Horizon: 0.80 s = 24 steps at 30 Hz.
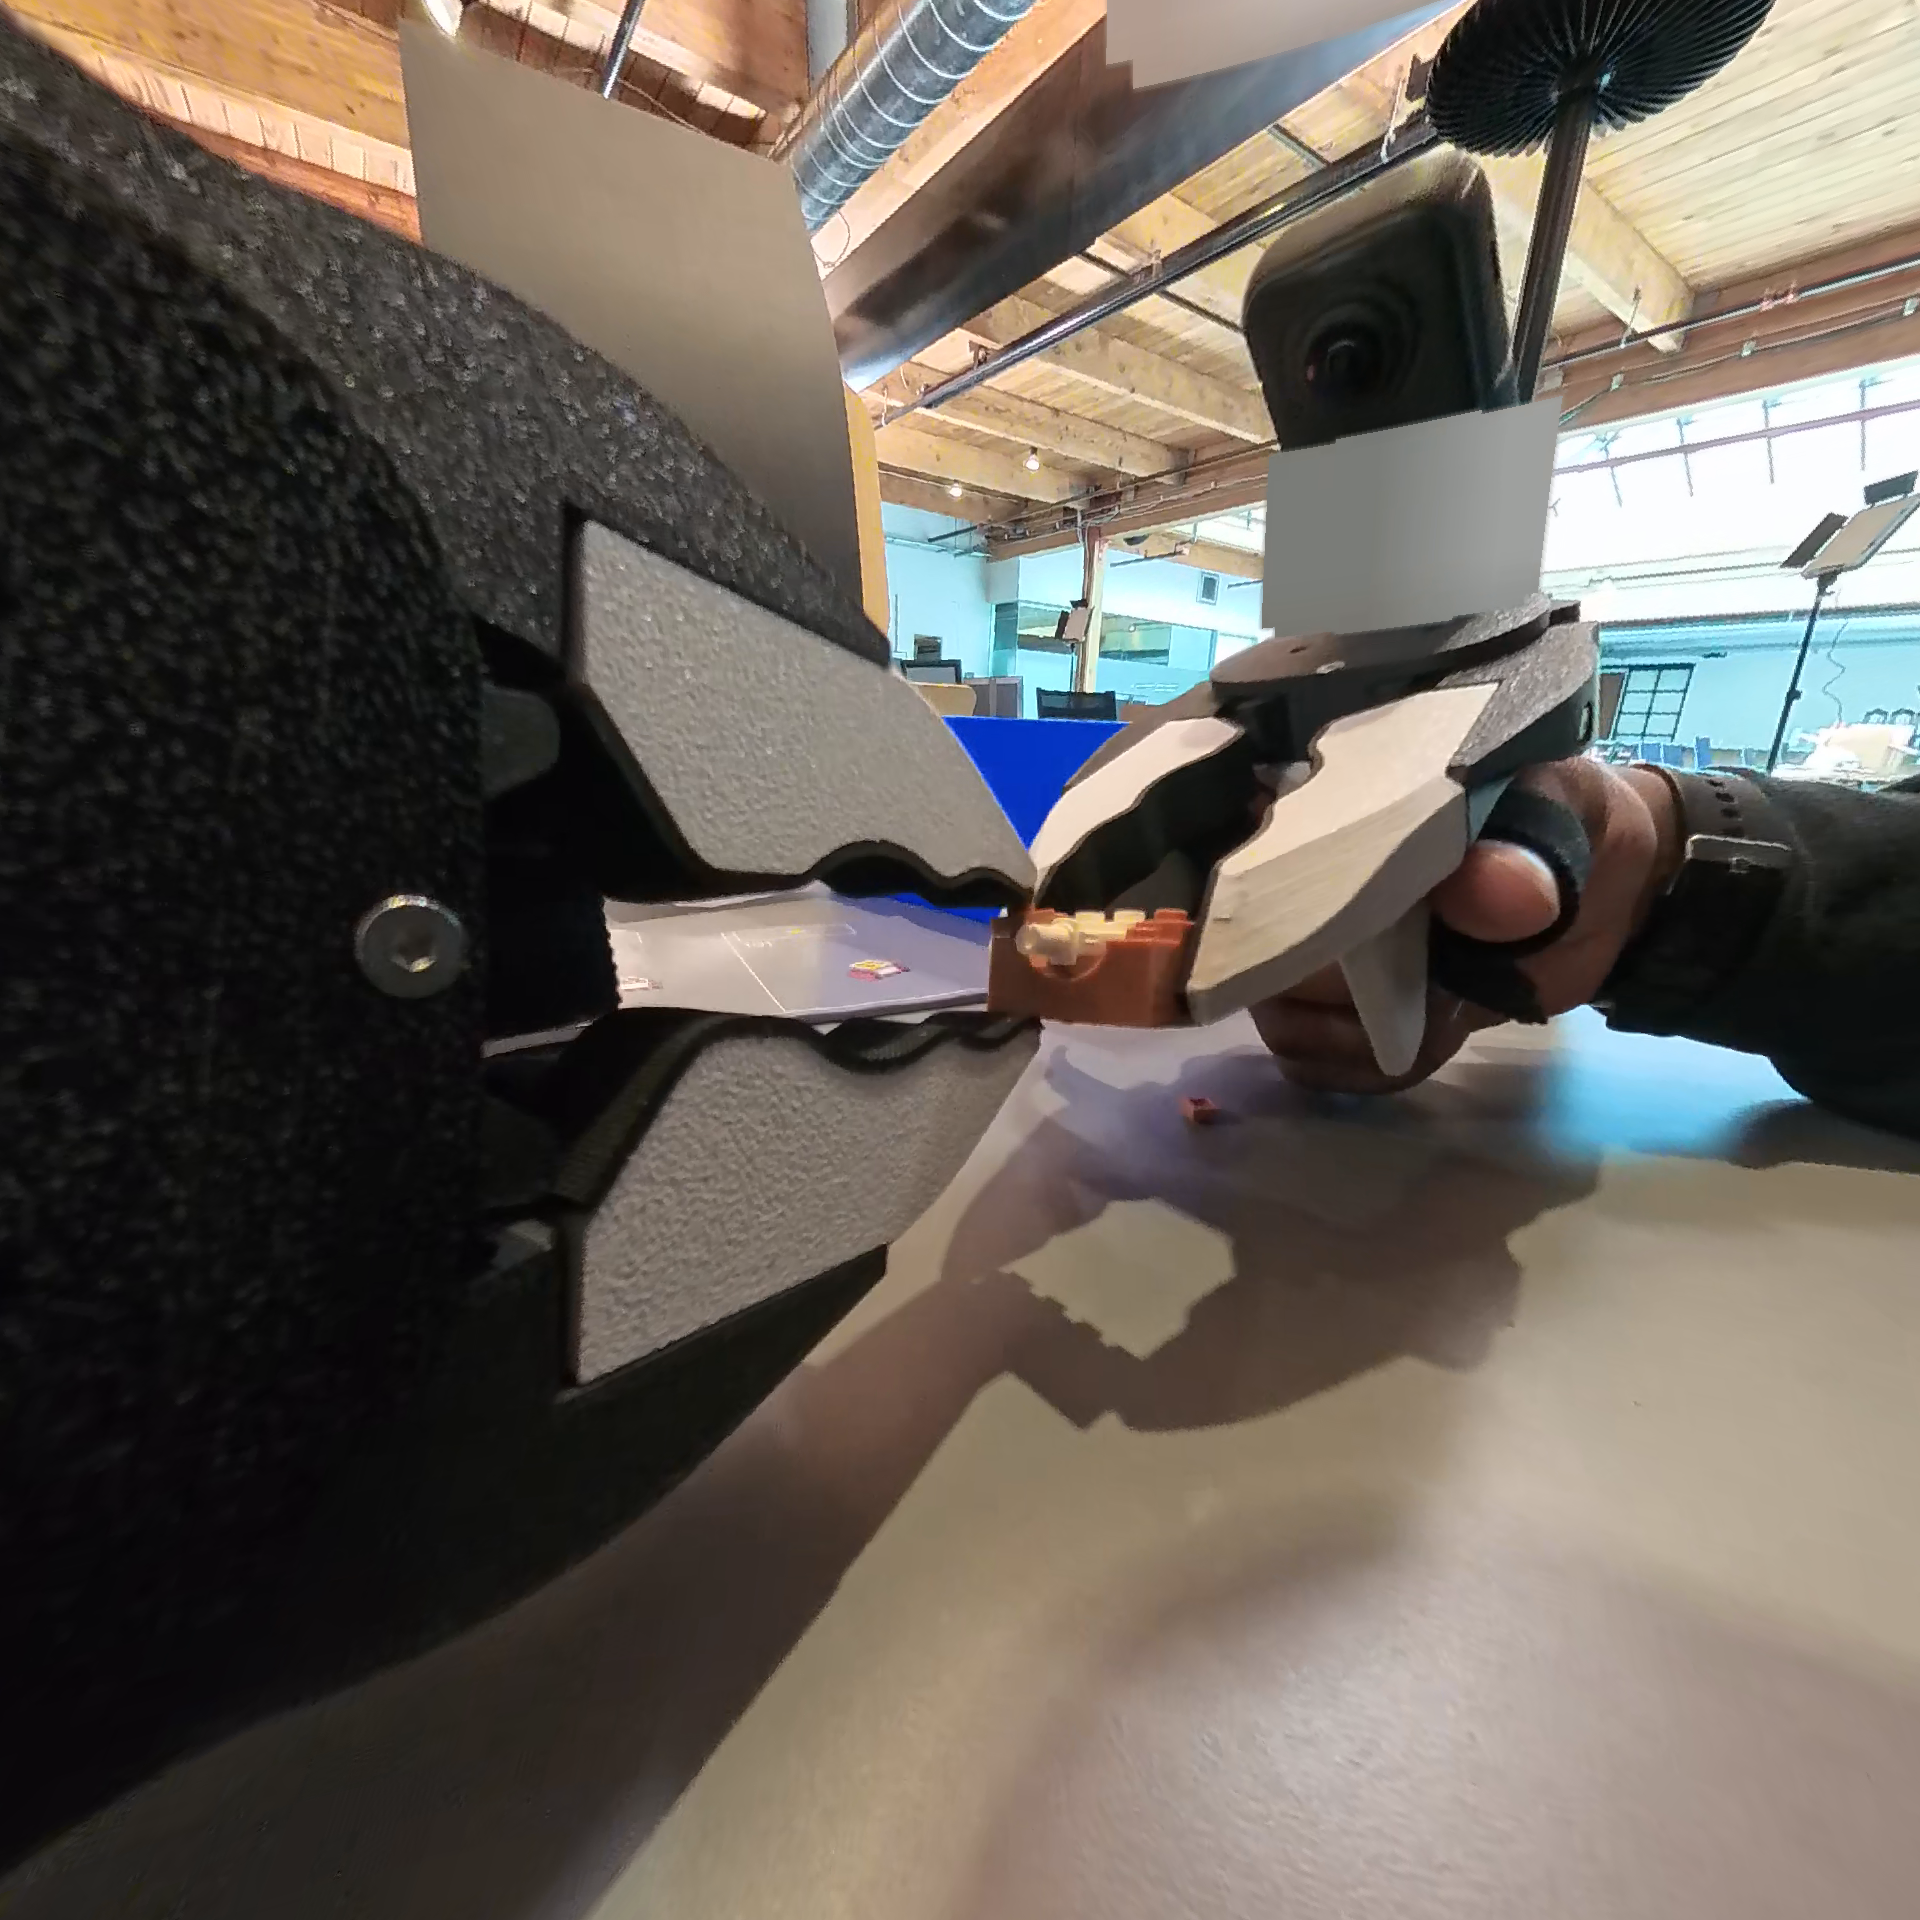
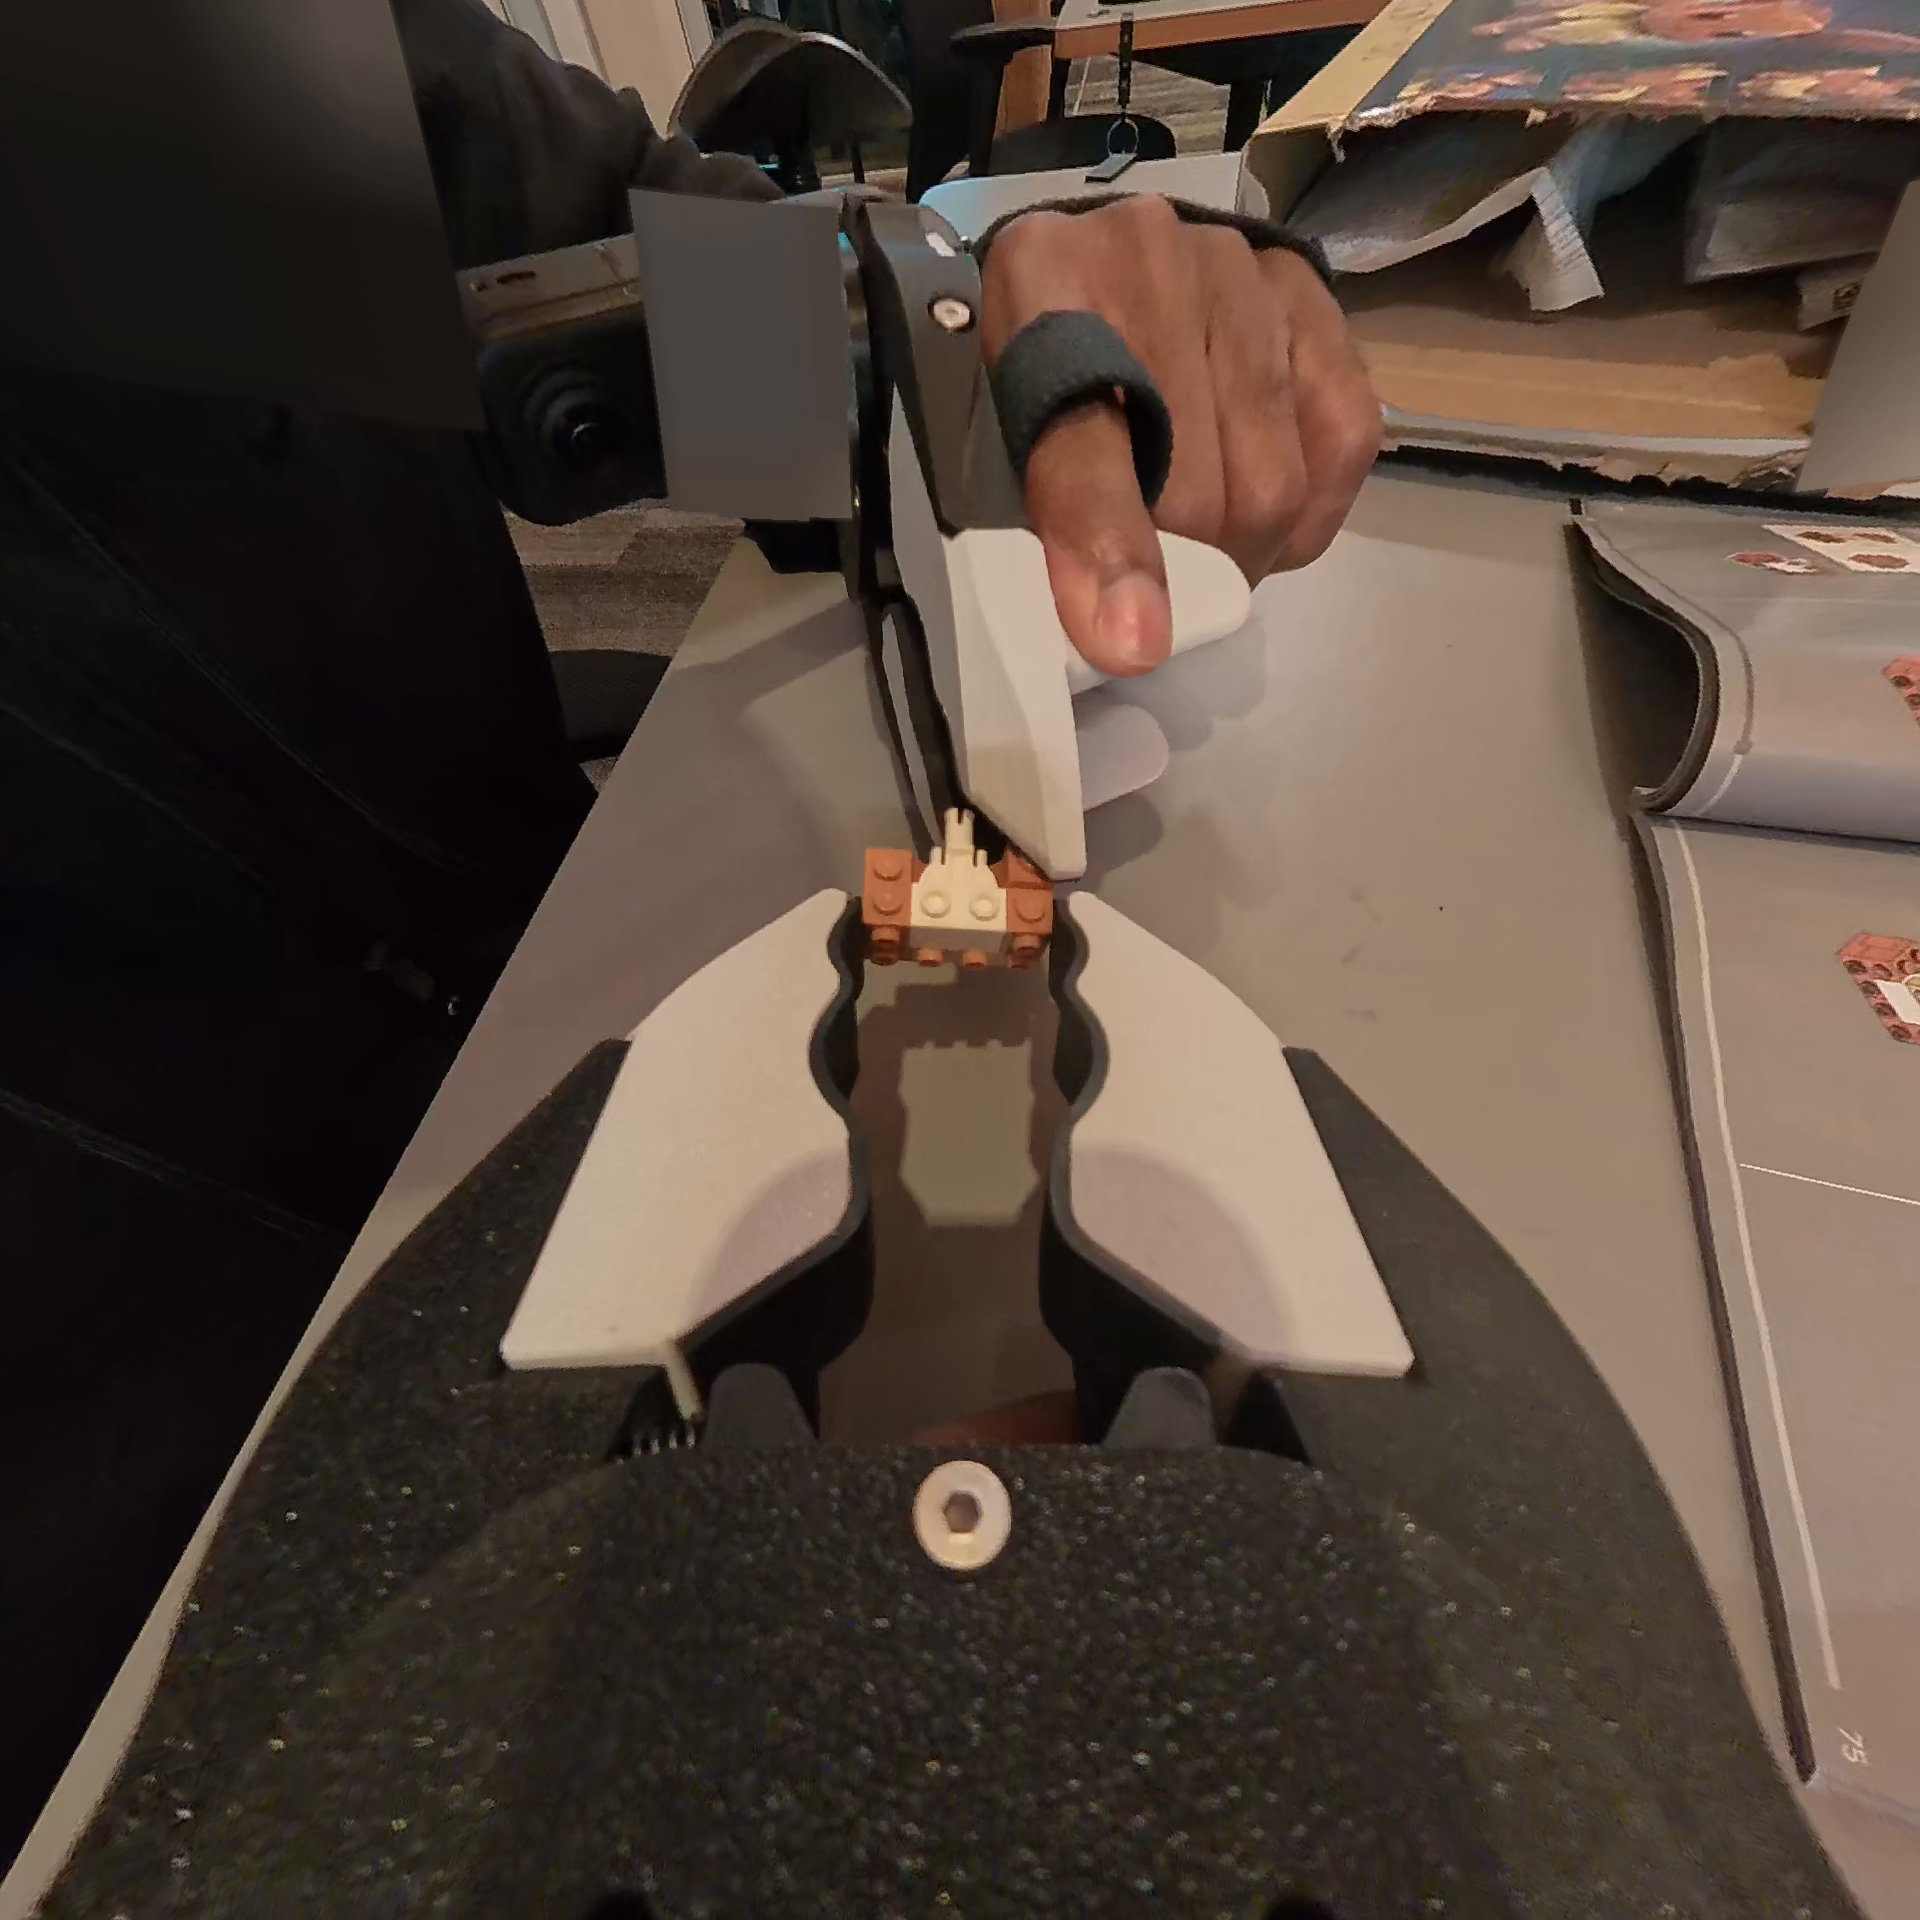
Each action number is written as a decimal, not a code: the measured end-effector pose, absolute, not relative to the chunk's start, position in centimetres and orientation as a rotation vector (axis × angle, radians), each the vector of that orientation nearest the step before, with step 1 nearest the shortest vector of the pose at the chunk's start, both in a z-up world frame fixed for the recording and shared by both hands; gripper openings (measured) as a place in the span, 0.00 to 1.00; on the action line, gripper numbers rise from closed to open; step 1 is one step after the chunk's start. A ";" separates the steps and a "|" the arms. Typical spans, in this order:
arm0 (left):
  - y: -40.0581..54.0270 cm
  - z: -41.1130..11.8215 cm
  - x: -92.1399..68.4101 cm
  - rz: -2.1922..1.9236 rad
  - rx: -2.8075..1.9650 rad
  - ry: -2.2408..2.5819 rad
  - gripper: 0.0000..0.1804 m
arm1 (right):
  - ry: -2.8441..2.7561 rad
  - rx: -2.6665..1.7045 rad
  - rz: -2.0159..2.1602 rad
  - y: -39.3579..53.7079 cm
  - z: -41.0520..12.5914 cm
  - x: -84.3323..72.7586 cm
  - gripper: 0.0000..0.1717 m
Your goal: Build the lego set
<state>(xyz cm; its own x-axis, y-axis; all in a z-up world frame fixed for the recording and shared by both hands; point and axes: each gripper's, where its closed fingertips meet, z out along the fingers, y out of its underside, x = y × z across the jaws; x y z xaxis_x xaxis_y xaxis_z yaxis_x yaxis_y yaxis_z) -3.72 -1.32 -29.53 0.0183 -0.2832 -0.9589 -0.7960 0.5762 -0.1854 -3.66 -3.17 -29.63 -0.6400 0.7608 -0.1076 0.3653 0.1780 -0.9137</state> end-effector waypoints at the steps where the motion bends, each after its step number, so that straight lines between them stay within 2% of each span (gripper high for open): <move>1: -1.4 -29.6 -3.7 0.506 -0.944 1.557 0.10 | -2.091 -1.058 1.453 -3.3 -29.6 -3.6 0.20; 24: -0.6 -29.3 -4.6 0.537 -0.944 1.505 0.13 | -2.039 -1.025 1.288 -2.2 -29.6 -4.3 0.20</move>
